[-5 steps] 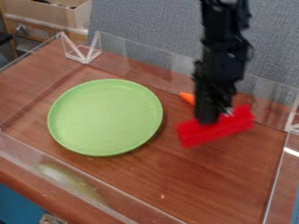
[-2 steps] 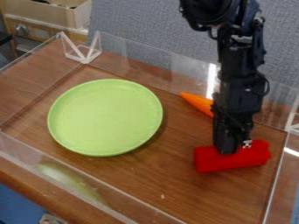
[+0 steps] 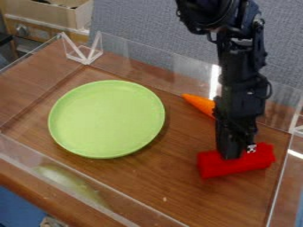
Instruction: Put the red object on the right side
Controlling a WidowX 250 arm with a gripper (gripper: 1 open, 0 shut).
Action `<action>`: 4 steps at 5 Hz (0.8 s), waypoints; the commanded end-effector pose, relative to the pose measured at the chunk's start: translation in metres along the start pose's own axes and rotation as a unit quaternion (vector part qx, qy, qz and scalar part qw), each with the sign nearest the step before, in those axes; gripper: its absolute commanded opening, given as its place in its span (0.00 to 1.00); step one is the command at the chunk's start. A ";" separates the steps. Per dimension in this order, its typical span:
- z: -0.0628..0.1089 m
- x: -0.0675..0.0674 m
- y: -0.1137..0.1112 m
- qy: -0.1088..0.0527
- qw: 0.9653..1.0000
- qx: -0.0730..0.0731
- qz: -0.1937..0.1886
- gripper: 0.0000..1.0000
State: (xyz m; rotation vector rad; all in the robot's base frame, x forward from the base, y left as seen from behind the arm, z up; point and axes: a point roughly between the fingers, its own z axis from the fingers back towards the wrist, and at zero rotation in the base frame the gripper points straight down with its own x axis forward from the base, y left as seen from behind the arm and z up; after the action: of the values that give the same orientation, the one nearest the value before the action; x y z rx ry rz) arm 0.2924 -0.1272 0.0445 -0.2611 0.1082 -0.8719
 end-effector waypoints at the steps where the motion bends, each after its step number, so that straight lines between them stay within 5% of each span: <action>1: -0.001 0.000 -0.014 0.004 1.000 -0.007 -0.010 0.00; 4: 0.012 -0.012 -0.004 0.010 0.998 -0.026 0.047 0.00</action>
State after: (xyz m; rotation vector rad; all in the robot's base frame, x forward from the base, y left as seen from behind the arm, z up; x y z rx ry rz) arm 0.2758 -0.1209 0.0482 -0.2999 0.2031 -0.7925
